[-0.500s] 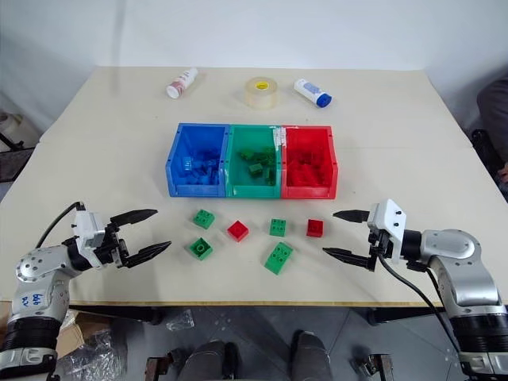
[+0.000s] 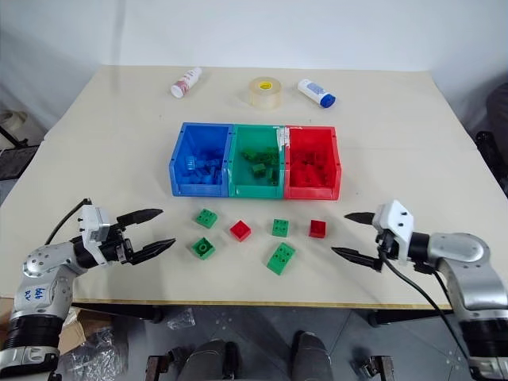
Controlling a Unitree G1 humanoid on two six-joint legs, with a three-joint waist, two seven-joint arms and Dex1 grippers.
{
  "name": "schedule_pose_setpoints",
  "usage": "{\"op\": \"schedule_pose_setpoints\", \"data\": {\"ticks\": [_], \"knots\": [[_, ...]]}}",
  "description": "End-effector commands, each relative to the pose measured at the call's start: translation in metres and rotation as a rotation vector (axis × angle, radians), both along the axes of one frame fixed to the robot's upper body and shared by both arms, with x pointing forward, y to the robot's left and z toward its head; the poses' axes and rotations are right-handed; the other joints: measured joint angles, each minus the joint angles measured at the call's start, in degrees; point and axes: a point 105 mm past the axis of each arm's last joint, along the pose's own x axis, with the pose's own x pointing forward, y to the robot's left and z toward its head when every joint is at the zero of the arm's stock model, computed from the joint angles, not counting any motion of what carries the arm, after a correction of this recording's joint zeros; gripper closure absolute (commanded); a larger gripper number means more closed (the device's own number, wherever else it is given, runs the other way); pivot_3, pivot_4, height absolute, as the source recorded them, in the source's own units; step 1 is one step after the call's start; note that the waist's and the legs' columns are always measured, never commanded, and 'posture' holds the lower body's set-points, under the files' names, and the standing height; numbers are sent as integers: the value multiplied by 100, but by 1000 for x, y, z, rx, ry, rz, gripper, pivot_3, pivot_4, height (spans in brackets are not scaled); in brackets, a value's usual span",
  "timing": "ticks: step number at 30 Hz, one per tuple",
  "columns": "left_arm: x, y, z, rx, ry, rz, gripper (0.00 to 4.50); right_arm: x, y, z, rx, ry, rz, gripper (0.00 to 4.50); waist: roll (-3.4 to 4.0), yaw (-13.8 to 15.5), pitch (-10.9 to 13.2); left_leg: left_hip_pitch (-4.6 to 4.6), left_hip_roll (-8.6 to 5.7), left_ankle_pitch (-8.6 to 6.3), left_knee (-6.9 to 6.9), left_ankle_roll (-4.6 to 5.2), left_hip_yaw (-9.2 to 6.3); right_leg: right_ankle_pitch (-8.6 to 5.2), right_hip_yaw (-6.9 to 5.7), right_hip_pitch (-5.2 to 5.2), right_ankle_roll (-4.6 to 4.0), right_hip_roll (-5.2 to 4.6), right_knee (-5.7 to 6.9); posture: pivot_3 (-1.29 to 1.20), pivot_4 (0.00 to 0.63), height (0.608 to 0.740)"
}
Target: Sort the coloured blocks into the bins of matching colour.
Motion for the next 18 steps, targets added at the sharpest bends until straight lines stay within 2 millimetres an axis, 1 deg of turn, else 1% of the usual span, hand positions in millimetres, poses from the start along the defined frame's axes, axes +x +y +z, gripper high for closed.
{"op": "schedule_pose_setpoints", "data": {"ticks": [1, 3, 4, 8, 11, 13, 18], "knots": [[-1, -2, 7, -20, -24, -33, 27, -12, -19, 14, -30, 16, -46, 0, 0, 19, 0, 0, 0, 0, 1, 0, 0, 0, 0, 0, 0, 0, 1, 0, 150, 740], [-1, -1, 7, -14, -32, -42, 27, -22, -27, 16, -42, 33, -61, 0, 0, 44, 0, 1, 1, 0, 2, 0, -1, 0, 0, 0, 0, 0, 3, 0, 150, 740], [0, 0, 7, -10, -33, -41, 27, -24, -28, 17, -44, 35, -63, 0, 0, 49, 0, 2, 2, 0, 2, 0, -1, 0, 0, 1, 0, 1, 2, 0, 150, 740], [-1, 0, 8, -17, -40, -53, 27, -25, -19, 19, -36, 35, -39, 0, 0, 25, 0, 4, 5, -1, 3, -1, 2, 1, 1, 1, -3, 2, 2, 0, 150, 740], [-2, -2, 8, -16, -51, -64, 27, -15, 2, 18, -18, 40, 6, 0, -1, 10, 0, 4, 6, -1, 4, -2, 2, 2, 1, 0, -3, 2, 3, 0, 150, 740], [-3, -5, 8, -17, -65, -73, 27, -8, 12, 14, -19, 62, 28, 0, 0, -2, 0, 4, 6, -1, 5, -2, 1, 2, 1, 0, -3, 2, 4, 0, 150, 740], [-7, -11, 7, -14, -93, -81, 27, 21, 41, 9, 9, 47, 101, 0, -1, -43, 0, 1, 7, -1, 7, -2, 2, 2, 0, 0, -4, 4, 4, 0, 150, 740]]}}
